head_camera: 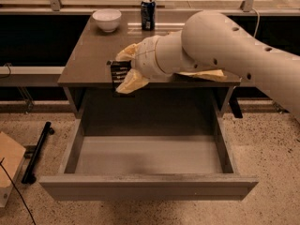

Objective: Pick rxbar chocolate from top drawer and place on counter

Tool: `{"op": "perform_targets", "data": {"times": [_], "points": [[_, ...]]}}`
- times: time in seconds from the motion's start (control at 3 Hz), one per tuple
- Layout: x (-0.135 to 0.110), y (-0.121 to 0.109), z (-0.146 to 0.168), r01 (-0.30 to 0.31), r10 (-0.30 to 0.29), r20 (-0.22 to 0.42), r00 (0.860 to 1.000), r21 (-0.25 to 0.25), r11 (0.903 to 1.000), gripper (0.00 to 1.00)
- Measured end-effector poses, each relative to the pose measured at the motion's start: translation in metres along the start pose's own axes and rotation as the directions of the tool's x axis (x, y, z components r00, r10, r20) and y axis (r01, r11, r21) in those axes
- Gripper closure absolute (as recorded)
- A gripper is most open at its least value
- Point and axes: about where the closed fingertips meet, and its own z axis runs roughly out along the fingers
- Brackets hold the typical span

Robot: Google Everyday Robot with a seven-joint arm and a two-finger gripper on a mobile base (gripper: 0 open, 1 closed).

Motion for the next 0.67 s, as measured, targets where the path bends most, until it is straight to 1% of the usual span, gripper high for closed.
{"op": "perform_targets", "data": {"times": [0.33,0.67], "points": [[0.023,-0.042,0.003,-0.068,0.071,-0.028,0.997,0.095,0.9931,1.00],[0.059,-0.078,0.019,-0.152,0.159,-0.033,0.987,0.155,0.9760,1.00]]}}
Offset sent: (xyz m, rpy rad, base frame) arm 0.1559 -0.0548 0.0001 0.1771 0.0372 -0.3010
